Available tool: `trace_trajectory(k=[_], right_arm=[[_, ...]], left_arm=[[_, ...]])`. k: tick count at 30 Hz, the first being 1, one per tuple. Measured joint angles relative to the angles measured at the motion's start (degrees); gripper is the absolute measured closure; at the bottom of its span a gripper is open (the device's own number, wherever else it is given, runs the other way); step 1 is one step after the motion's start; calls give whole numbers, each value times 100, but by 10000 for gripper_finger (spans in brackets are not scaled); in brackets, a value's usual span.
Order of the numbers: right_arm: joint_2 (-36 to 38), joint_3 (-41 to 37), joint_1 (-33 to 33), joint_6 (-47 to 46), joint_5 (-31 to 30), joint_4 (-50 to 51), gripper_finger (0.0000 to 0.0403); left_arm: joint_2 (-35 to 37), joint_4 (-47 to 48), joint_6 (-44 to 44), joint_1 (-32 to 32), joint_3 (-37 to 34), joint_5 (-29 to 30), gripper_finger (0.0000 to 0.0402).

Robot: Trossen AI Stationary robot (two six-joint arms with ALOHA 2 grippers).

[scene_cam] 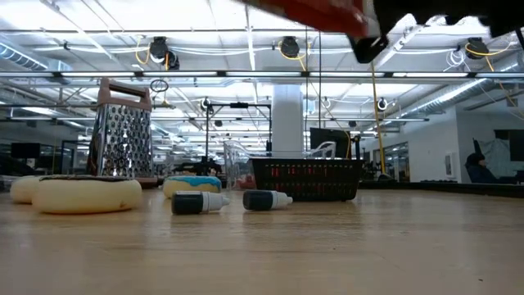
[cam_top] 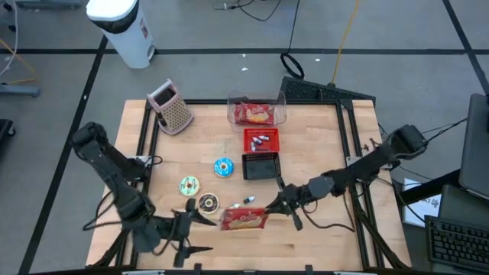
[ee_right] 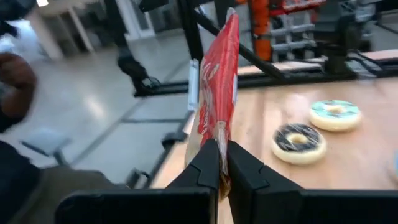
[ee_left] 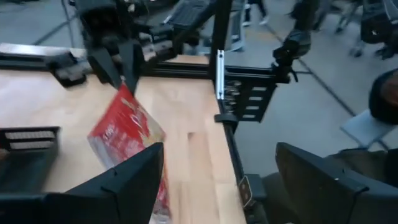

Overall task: Pick & Place Food Item
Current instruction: Put the popcorn pack into the transparent bin

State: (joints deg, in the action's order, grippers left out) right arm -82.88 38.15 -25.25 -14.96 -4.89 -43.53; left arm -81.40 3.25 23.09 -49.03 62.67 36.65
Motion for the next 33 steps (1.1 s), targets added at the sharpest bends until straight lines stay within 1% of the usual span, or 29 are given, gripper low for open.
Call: trace_trajectory(k=[3, 5, 6, 9, 13, 18, 22, 28, 33], right_arm=[[348, 0, -183, 128, -581, 582, 402], [575, 0, -285, 133, -897, 889, 402], [688, 0, -341, 128, -1022, 1043, 402], [985, 0, -539, 142, -1412, 1494, 401], [1276, 0, -807, 382, -1884, 1945, 401], [1442, 0, -1048, 879, -1932, 2242, 400], [1471, 0, -1105, 823, -1923, 2437, 400], [1492, 0, -1072, 680, -1934, 2557, 400], [1492, 0, -1071, 699, -1935, 2556, 400]], left_arm=[[173, -897, -196, 321, -710, -674, 94], [419, -1162, -250, 533, -1153, -1104, 90], [597, -1239, -275, 609, -1376, -1218, 88], [1373, -1402, -348, 720, -2011, -1293, 82], [2566, -1441, -427, 724, -2809, -1193, 81], [3885, -1733, -735, 690, -3686, -1120, 90], [4713, -1829, -812, 698, -4270, -1115, 93], [5687, -2022, -854, 944, -5056, -1114, 83], [6414, -1818, -1000, 1313, -5428, -1198, 78]])
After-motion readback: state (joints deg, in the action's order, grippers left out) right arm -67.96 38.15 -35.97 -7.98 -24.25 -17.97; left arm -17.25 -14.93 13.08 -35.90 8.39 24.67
